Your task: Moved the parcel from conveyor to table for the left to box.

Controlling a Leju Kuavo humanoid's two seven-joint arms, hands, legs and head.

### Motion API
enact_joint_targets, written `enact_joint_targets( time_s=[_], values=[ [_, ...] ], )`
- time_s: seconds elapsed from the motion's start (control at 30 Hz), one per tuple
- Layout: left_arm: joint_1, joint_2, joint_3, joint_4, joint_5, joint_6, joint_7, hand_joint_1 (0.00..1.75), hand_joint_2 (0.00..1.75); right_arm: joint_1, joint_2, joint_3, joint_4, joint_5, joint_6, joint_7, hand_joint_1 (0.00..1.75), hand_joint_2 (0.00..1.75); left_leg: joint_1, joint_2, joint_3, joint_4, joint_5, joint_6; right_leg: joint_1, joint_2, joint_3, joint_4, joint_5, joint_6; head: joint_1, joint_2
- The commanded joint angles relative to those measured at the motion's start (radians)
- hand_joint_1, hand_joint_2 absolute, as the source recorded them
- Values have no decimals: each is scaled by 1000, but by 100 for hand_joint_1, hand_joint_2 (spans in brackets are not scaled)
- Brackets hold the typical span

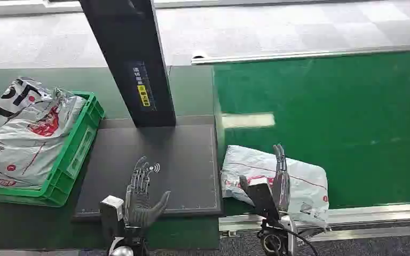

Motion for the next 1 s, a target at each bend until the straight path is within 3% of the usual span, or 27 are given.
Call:
enact_joint_targets(
  time_s=[0.03, 0.3, 0.53, 0.73, 0.77, 0.8, 1.0],
  values=[
    [-15, 11, -7, 50, 3, -8, 1, 0, 175, -108, -26, -25, 272, 55, -28, 20, 0, 175, 1, 2, 2, -1, 0, 0, 2, -1, 3, -3, 1, -2, 0, 0],
    [-27, 10, -16, 69, 5, -14, 1, 0, 175, -208, -31, -119, 568, 24, -39, -16, 0, 175, 2, 0, 2, -3, 2, 0, 3, -4, 4, -5, 2, -3, 0, 0],
    [-30, 10, -15, 70, 5, -18, 1, 0, 175, -228, -49, -155, 683, 23, -40, 17, 0, 175, 1, -1, 2, -1, 1, 0, 1, -3, 2, -2, 0, -2, 0, 0],
    [-35, 9, -15, 80, 6, -20, 1, 0, 175, -232, -54, -208, 724, -35, 47, 10, 0, 175, 1, -1, 2, -1, 1, 0, 1, -3, 2, -2, 1, -2, 0, 0],
    [-36, 9, -15, 81, 6, -20, 1, 0, 175, -233, -53, -209, 724, -36, 51, 9, 24, 175, 1, -2, 2, -1, 1, 0, 1, -4, 3, -2, 0, -1, 0, 0],
    [-38, 8, -15, 84, 6, -21, 1, 0, 175, -235, -51, -222, 721, -51, 72, -7, 175, 175, 1, -3, 2, -1, 1, 0, 2, -5, 4, -3, 1, -2, 0, 0],
    [-42, 10, -17, 89, 6, -26, 1, 0, 175, -244, -38, -254, 687, -89, 105, -69, 175, 175, 1, -2, 6, -1, 1, 0, 1, -4, 5, -2, 1, -2, 0, 0]
  ],
)
